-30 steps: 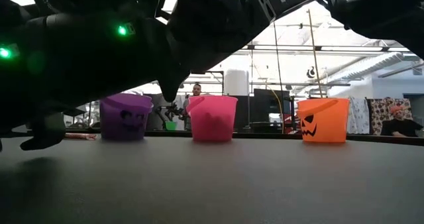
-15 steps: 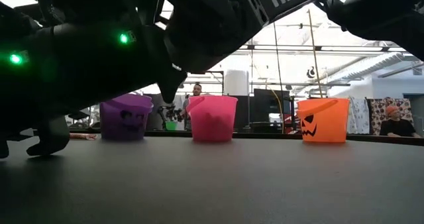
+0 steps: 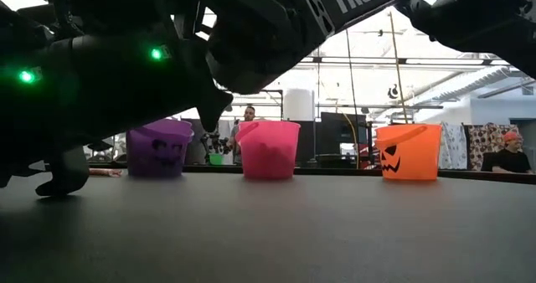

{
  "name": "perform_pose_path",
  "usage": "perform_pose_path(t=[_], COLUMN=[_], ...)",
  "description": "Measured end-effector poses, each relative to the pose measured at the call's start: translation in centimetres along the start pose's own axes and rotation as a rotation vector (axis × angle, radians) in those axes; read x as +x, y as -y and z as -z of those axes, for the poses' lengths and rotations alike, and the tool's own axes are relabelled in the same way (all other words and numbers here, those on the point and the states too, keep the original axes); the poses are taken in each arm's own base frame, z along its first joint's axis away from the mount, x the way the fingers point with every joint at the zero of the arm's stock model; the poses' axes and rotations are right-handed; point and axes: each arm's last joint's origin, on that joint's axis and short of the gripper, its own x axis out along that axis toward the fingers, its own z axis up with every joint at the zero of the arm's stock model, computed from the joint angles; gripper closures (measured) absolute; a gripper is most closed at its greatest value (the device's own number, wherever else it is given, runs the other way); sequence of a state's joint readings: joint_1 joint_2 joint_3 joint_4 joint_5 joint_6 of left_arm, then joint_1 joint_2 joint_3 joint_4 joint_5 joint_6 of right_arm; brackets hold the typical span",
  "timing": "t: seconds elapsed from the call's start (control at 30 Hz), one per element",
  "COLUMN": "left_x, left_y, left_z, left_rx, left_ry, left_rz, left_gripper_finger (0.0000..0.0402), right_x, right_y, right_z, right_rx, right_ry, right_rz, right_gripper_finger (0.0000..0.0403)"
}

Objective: Sort candy by brand, put in halloween buckets
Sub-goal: Put the white candy into the orange bucket

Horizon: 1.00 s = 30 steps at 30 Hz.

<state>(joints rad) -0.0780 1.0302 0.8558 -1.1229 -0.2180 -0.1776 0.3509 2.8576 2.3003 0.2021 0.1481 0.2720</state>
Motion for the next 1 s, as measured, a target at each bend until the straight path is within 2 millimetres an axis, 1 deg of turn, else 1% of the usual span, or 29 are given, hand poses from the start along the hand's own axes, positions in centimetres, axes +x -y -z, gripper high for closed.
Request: perform_pose_path(t=[0.1,0.27,0.33,0.43,0.5,0.57,0.67,0.7,0.77,0.9,1.0], left_x=[0.0,0.0,0.0,0.0,0.0,0.0,0.0,0.0,0.0,0.0,0.0], left_y=[0.0,0.0,0.0,0.0,0.0,0.0,0.0,0.0,0.0,0.1,0.1], left_z=[0.0,0.0,0.0,-0.1,-0.1,-0.1,-0.1,-0.2,-0.2,-0.3,-0.6], left_rx=[-0.001,-0.001,-0.001,-0.003,-0.004,-0.005,-0.024,-0.03,-0.031,-0.033,-0.041], left_ry=[0.0,0.001,0.004,0.01,0.01,0.012,0.016,0.017,0.017,0.027,0.062], left_rz=[0.0,0.0,0.001,0.002,0.002,0.003,0.003,0.004,0.004,0.006,0.011], left_gripper_finger=[0.0323,0.0323,0.0323,0.0323,0.0323,0.0323,0.0323,0.0323,0.0323,0.0323,0.0323], right_x=[-0.3,-0.7,-1.0,-1.9,-3.0,-4.7,-8.1,-9.2,-11.4,-15.3,-19.0], right_y=[0.3,1.2,1.4,1.6,2.0,2.4,3.1,3.4,4.4,7.1,9.2], right_z=[-0.2,-0.8,-1.5,-2.9,-4.3,-6.4,-10.1,-11.0,-12.6,-14.5,-16.6], right_rx=[-0.011,0.008,-0.01,-0.047,-0.058,-0.062,-0.085,-0.091,-0.082,-0.044,-0.011], right_ry=[-0.07,-0.142,-0.155,-0.204,-0.281,-0.348,-0.432,-0.467,-0.538,-0.675,-0.734], right_rz=[0.019,0.055,0.066,0.101,0.129,0.163,0.278,0.328,0.419,0.61,0.776], right_gripper_finger=[0.0393,0.04,0.0401,0.0402,0.0402,0.0402,0.0402,0.0402,0.0403,0.0403,0.0403])
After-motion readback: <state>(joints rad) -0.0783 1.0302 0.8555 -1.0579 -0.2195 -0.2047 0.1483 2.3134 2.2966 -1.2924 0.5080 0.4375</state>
